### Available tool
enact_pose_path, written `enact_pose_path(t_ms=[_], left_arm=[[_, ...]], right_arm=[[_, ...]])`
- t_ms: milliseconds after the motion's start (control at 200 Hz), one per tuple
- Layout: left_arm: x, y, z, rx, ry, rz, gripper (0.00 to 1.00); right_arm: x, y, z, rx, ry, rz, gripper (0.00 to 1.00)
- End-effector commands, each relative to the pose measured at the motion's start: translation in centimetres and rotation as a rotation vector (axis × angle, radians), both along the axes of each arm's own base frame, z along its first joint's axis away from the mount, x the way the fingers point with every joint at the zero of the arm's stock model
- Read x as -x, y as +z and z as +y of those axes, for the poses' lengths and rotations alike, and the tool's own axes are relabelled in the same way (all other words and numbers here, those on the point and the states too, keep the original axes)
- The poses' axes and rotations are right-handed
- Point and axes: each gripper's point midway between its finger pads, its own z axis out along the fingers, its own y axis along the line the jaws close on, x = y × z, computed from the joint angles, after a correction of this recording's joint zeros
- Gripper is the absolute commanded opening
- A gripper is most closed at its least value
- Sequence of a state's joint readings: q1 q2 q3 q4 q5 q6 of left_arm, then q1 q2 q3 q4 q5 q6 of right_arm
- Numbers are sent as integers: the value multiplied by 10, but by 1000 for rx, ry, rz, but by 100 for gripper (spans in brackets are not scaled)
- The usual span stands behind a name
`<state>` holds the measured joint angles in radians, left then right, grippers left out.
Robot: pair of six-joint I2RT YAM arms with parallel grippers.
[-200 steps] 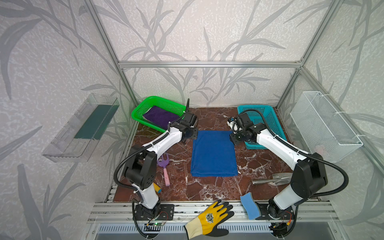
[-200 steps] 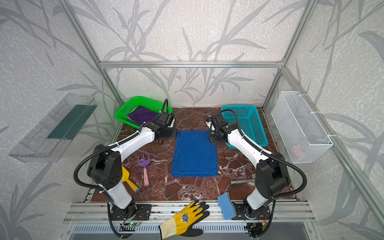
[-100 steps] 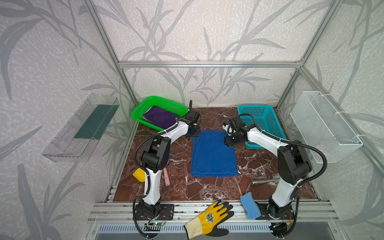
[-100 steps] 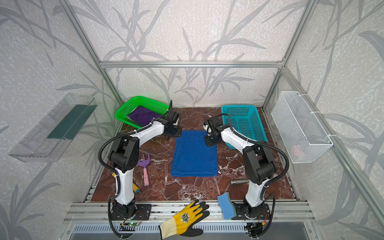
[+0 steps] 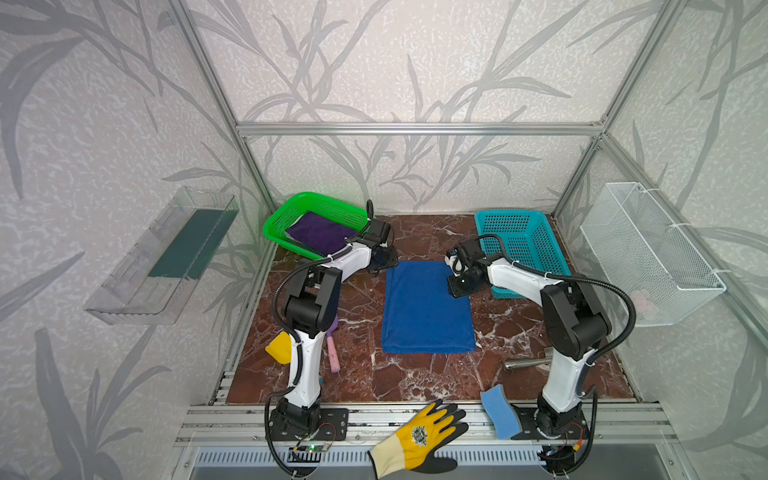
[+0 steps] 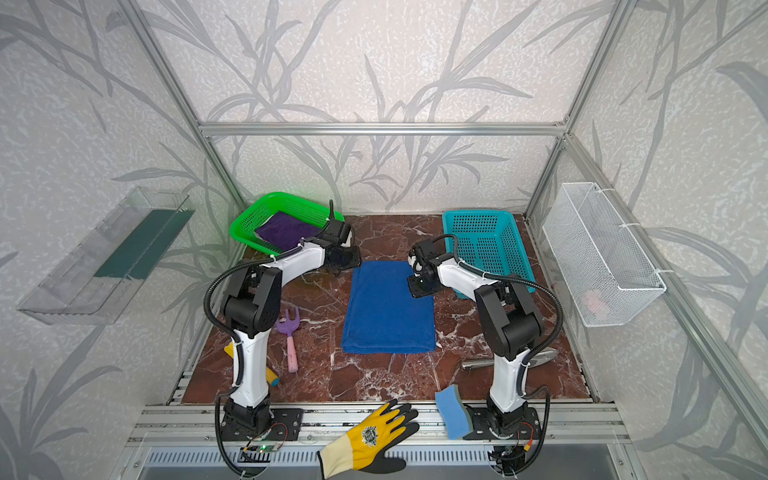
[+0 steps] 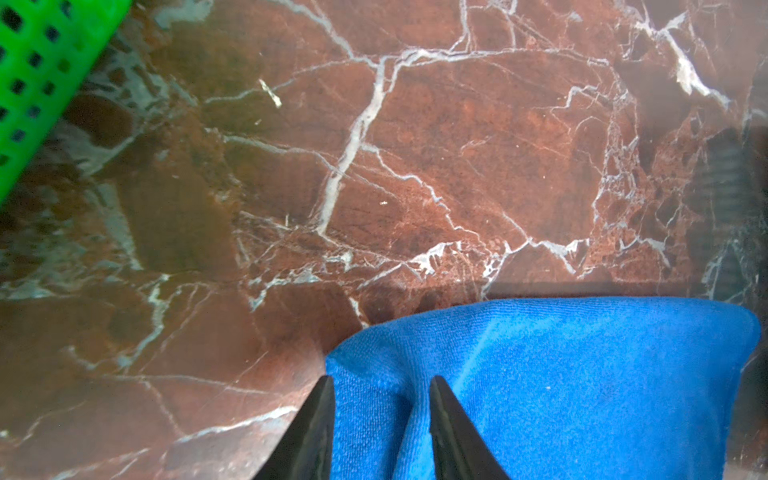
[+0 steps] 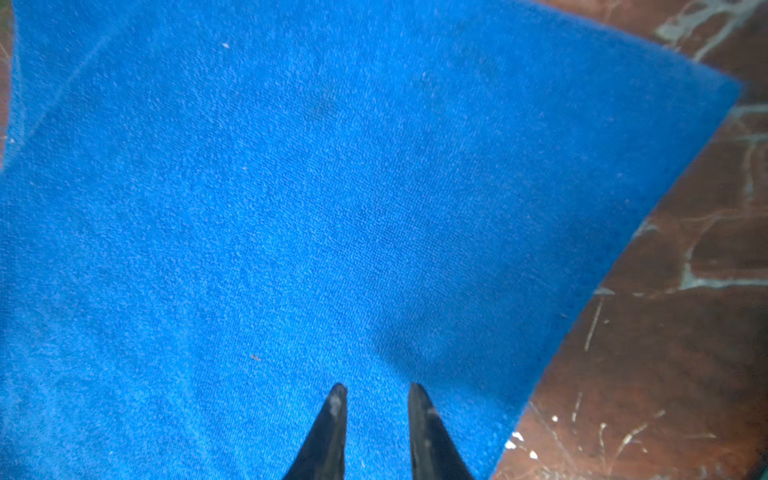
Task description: Fold and stack the towels
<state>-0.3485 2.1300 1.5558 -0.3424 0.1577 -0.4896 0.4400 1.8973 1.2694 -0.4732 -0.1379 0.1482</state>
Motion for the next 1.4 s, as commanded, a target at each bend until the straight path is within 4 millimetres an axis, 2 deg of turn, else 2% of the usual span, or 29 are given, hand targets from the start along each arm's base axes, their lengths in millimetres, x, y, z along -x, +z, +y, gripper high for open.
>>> enact_pose_path(t_ms=[0, 530, 955, 1175, 1400], left_arm=[[0, -11, -2, 26, 28, 23, 38], [-6, -24, -2, 33, 66, 34, 35], [-16, -24, -1, 44, 99, 9, 15], [-22, -10, 5, -7, 89, -20, 0], [-27, 6, 20, -129, 71, -55, 0]], right_arm=[[0, -8, -1, 13, -10, 12, 26], [0, -18, -2, 26, -8, 30, 25], [1, -23, -4, 43, -8, 38, 24], [4, -26, -7, 61, -4, 53, 24], [7, -33, -12, 86, -11, 75, 21]])
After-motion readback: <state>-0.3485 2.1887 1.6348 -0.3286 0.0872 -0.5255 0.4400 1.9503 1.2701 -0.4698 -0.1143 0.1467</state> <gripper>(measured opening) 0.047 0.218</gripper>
